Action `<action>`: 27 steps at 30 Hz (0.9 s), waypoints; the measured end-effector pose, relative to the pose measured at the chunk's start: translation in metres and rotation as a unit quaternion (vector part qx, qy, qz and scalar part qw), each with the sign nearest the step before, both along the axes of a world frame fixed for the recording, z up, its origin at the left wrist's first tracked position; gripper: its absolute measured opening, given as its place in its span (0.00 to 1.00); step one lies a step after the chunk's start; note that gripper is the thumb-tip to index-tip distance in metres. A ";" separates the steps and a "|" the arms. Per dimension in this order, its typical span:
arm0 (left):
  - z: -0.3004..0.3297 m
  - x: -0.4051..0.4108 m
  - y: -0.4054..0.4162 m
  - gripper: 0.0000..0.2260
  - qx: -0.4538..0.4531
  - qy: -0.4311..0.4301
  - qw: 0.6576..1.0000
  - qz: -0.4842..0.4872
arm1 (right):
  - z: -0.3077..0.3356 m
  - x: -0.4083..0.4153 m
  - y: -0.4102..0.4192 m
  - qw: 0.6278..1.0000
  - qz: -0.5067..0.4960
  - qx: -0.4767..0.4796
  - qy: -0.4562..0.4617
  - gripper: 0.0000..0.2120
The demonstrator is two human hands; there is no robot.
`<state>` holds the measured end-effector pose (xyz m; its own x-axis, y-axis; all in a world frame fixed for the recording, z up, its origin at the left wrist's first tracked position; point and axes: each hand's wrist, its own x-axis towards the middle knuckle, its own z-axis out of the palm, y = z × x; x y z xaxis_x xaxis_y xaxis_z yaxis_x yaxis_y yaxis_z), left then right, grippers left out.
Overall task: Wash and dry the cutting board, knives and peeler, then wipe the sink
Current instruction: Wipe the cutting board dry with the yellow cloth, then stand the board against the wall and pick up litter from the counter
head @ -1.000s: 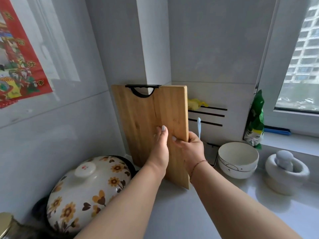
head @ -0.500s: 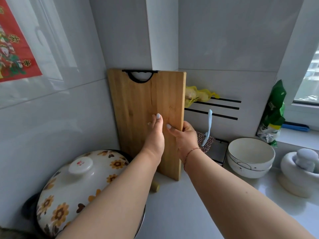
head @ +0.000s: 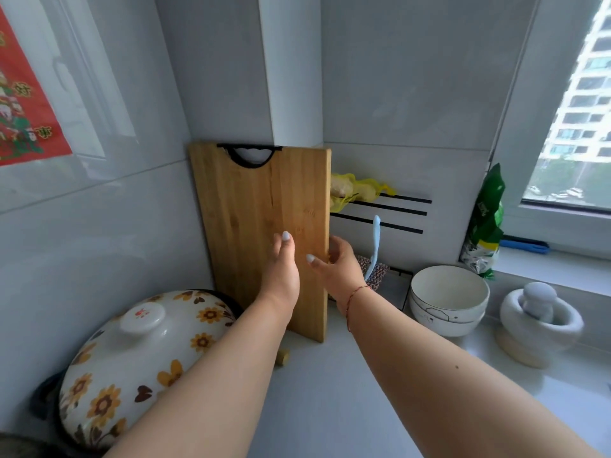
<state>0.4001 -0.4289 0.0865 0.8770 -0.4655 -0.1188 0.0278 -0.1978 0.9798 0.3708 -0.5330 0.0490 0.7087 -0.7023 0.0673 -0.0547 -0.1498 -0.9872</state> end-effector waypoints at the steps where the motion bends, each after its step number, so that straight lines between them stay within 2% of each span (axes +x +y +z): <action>1: 0.002 -0.007 0.001 0.29 0.007 -0.009 1.000 0.001 | 0.002 -0.009 0.000 1.000 -0.005 -0.018 0.017 0.34; 4: 0.005 -0.029 0.004 0.28 0.011 -0.015 1.000 0.006 | 0.008 -0.040 0.004 0.999 -0.009 -0.033 0.036 0.32; 12: -0.002 -0.110 -0.002 0.23 -0.047 -0.002 0.999 -0.026 | 0.012 -0.142 0.005 0.997 -0.051 0.054 0.008 0.14; 15: -0.007 -0.150 -0.007 0.18 -0.050 0.021 0.997 -0.062 | 0.012 -0.182 -0.003 0.994 -0.080 0.071 0.007 0.07; 17: -0.010 -0.176 -0.009 0.10 -0.046 0.040 0.995 -0.083 | 0.012 -0.211 -0.008 0.992 -0.098 0.077 0.009 0.03; 19: -0.013 -0.205 -0.011 0.04 -0.040 0.060 0.992 -0.100 | 0.011 -0.244 -0.012 0.990 -0.116 0.084 0.011 0.03; 27: -0.050 -0.276 -0.005 0.04 0.033 0.068 0.987 -0.140 | -0.015 -0.372 -0.034 0.977 -0.185 0.056 0.087 0.05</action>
<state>0.1239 -0.4337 0.0369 0.6891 -0.6744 -0.2651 0.0946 -0.2790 0.9556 -0.0009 -0.5666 0.0339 0.3988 -0.9087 -0.1234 -0.2526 0.0205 -0.9674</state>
